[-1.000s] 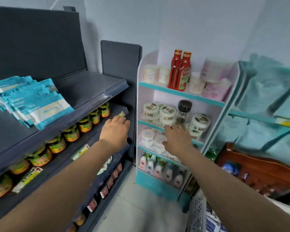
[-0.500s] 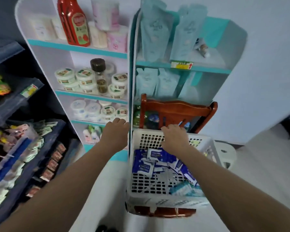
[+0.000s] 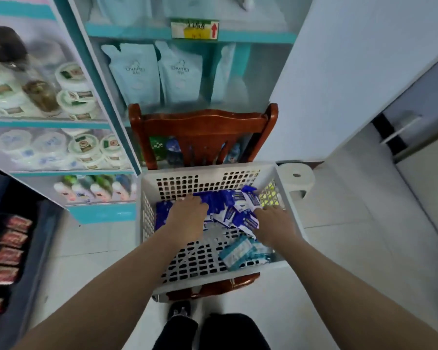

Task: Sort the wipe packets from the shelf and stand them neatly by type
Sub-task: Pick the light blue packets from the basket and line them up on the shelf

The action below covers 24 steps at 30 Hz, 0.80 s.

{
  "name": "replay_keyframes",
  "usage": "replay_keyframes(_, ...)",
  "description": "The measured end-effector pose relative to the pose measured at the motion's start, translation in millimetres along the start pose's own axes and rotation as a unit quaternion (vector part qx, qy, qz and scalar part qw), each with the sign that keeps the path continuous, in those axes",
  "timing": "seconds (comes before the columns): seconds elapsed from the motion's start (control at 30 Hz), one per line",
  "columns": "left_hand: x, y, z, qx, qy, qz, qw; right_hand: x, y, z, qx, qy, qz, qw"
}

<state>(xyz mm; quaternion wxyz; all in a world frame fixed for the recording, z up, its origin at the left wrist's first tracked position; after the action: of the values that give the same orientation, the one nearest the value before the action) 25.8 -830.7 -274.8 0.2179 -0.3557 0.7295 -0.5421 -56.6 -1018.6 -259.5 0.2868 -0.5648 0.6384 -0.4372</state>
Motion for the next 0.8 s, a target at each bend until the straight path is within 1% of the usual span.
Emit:
replay_keyframes(0.13,31.3,33.7,25.0,-0.048,0.012,-0.032,0.998,28.9,38.7,13.0,-0.056,0.002,-0.005,0.998)
replay_keyframes(0.27,64.8,69.2,50.1,-0.099,0.011,-0.070,0.993,55.4,76.2,35.6,-0.109,-0.020,-0.010,0.994)
replay_keyframes(0.37,91.5,102.0,69.5,-0.146,0.003,-0.081,0.986,70.6,109.0,55.1,-0.150,-0.037,0.009,0.988)
replay_keyframes(0.47,111.4,138.5,90.8,-0.188,-0.010,-0.099,0.977,80.6,145.9,75.4,-0.202,-0.028,0.048,0.978)
replay_keyframes(0.53,122.0,161.5,102.4,-0.210,-0.008,-0.105,0.972,84.0,170.5,88.7,-0.235,-0.034,0.052,0.970)
replay_keyframes(0.7,135.4,220.2,134.6,-0.255,-0.025,-0.123,0.959,81.1,221.5,125.2,-0.262,-0.048,0.040,0.963)
replay_keyframes(0.8,136.4,249.8,154.1,-0.266,-0.039,-0.158,0.950,74.3,248.8,148.8,-0.266,-0.057,0.022,0.962)
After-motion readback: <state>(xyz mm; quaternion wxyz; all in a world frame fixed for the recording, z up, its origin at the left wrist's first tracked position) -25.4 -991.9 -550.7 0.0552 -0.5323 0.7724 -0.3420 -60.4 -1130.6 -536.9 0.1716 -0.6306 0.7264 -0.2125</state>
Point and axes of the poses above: each hand's wrist, its own z-axis towards the middle knuckle, its own y-axis out of the palm, x = y × z, the point moved 2 cm from there along z, towards the middle knuckle, and after that the axes turned 1 degree about -x, right-handed, at the moved point
